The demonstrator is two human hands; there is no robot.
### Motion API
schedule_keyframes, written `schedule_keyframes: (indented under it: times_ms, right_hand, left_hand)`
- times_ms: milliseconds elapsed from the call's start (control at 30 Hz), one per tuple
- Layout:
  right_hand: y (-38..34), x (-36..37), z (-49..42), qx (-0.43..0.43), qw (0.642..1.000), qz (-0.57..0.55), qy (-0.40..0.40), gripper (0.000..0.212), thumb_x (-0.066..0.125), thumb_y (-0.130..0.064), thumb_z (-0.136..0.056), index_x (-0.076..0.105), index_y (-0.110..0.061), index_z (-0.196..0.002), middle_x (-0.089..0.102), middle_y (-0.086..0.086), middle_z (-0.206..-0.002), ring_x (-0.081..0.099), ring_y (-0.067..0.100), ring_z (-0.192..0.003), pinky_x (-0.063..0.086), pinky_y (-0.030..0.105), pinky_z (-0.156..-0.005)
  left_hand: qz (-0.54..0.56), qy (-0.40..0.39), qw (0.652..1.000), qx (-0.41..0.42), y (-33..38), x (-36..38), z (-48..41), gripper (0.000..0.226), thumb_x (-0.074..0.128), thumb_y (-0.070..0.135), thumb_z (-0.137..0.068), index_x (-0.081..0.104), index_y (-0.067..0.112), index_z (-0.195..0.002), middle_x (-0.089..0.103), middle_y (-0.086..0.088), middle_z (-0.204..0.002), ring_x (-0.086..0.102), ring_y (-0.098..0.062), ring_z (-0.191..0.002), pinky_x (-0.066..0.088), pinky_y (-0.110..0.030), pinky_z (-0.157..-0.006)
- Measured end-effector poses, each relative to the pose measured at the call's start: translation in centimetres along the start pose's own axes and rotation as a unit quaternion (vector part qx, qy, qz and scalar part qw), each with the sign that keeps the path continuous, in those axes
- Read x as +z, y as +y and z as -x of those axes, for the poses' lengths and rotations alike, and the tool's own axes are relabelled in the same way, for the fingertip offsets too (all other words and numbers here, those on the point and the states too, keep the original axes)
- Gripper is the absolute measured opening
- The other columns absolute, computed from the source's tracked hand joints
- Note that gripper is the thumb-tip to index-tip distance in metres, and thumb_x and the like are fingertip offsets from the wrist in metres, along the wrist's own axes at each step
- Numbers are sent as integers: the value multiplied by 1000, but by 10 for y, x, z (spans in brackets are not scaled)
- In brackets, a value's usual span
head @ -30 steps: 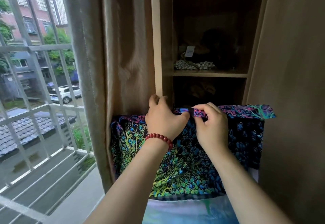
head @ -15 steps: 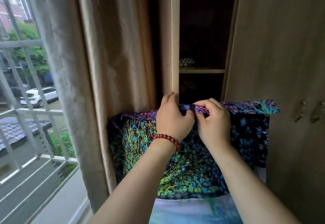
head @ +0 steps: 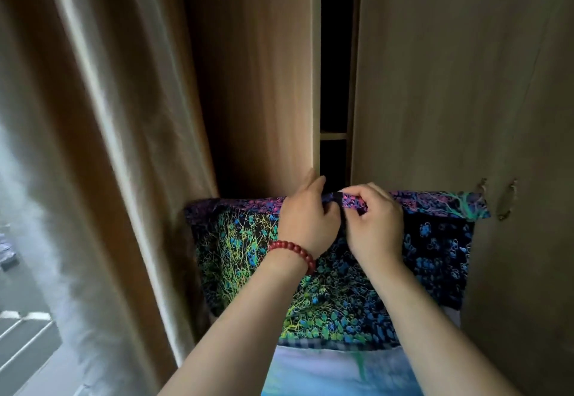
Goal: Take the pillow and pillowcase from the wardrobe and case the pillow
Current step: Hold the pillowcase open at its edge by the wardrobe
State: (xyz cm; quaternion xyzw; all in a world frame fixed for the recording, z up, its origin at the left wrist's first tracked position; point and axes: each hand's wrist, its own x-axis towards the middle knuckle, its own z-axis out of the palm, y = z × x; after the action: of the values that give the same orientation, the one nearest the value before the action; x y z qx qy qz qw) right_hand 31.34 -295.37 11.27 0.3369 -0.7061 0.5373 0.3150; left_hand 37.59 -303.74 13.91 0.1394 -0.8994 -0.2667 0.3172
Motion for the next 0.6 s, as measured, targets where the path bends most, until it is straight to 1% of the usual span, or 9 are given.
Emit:
schedule_keyframes:
  times_ms: [67,167,300,367,433,533,600]
  right_hand:
    - [11,-4,-8,4,1000,2,0,18,63,2,-75,69,-11,-87,68,4,-87,62,29,-81,50,53,-74]
    - [28,-9,-21,1,1000,1,-1,19,64,1,-74,68,-11,-88,68,4,-86,62,30,-77,49,54,-75]
    - [50,-10,-37,-7,1000,-6,1,18,64,0,-76,68,-12,-89,67,3,-85,60,29,-72,50,54,-73]
    - [63,-10,-45,-12,1000,-17,1,17,64,0,-76,69,-11,-88,67,3,-83,60,29,-72,50,55,-73]
    - [76,-10,-53,-19,1000,-23,3,17,64,1,-76,69,-11,-87,66,4,-81,59,30,-70,50,55,-71]
    - [95,-10,-62,-31,999,-32,6,18,64,2,-74,69,-11,-86,66,4,-79,58,29,-68,49,54,-70]
    - [103,-8,-66,-35,999,-36,4,18,65,3,-73,69,-10,-85,66,5,-78,59,29,-70,49,54,-70]
  left_hand:
    - [-4,-5,1000,-1,7,10,-9,53,47,19,-87,38,13,-138,27,-3,-154,39,-25,-133,33,-44,-111]
    - [2,-3,1000,-1,14,25,-24,52,47,17,-87,38,12,-139,28,-3,-153,41,-25,-132,34,-43,-110]
    - [8,7,1000,-7,19,43,-42,52,47,17,-88,37,12,-139,28,-2,-153,36,-23,-136,31,-42,-112]
    - [5,15,1000,-12,23,54,-50,51,47,16,-88,39,11,-138,32,-5,-151,36,-23,-135,29,-40,-113]
    - [3,27,999,-19,27,63,-58,47,47,15,-88,42,8,-134,38,-9,-147,39,-25,-132,30,-37,-110]
    - [7,27,999,-40,33,77,-68,54,46,16,-89,32,9,-141,32,-8,-151,33,-23,-136,26,-36,-114]
    - [7,22,999,-49,35,83,-73,56,44,15,-90,29,10,-143,29,-8,-152,32,-24,-137,25,-39,-115]
